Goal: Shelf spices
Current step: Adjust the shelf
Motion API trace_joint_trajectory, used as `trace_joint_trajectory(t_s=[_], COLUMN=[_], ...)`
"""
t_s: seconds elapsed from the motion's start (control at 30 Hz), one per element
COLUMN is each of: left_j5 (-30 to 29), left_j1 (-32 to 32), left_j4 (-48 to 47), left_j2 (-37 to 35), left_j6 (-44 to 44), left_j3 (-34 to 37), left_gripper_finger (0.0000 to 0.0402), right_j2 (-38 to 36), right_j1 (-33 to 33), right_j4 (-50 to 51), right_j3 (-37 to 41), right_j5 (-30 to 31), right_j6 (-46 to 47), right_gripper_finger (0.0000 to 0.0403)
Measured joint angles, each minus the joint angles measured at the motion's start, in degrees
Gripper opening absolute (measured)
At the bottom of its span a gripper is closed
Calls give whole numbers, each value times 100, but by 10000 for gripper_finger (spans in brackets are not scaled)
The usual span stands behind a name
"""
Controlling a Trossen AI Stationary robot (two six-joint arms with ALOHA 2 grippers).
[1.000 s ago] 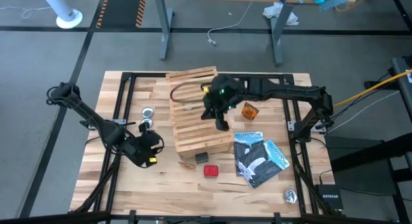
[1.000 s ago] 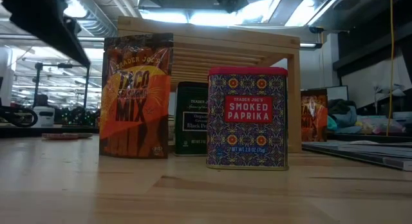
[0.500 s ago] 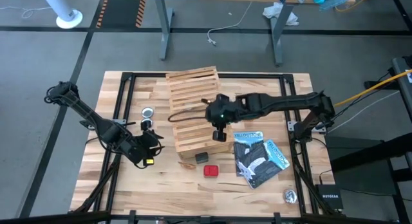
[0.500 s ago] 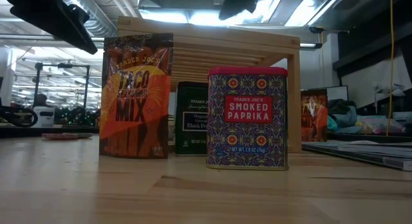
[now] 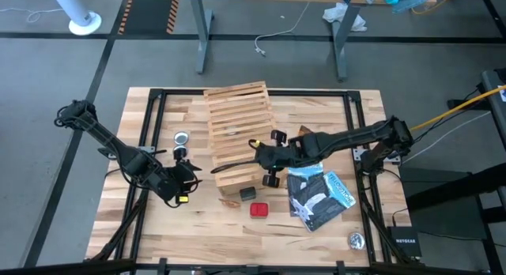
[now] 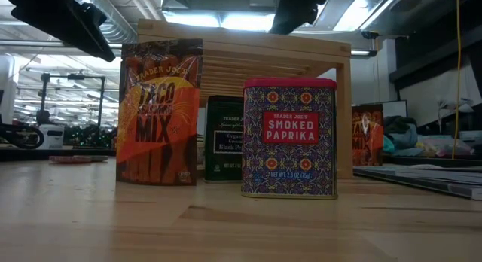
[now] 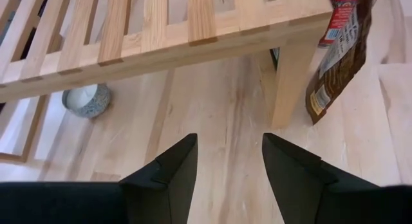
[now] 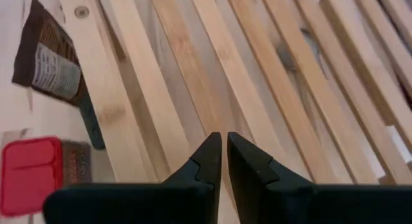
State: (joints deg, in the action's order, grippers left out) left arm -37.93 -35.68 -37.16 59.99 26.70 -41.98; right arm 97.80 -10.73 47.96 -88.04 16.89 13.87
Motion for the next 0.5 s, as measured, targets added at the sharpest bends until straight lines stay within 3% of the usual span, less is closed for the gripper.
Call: trace_joint_trajectory(t_s=[0.5], left_j5=[0], left_j1=[0], left_j4=[69], left_j2=[0], left_j6=[-120], left_j3=[0], left_gripper_finger=[169], right_j2=[0], right_j1=[-18], right_j4=[-1129], right_j3=[711], right_j5=[-32], right_j6=[55], right_gripper_finger=[33])
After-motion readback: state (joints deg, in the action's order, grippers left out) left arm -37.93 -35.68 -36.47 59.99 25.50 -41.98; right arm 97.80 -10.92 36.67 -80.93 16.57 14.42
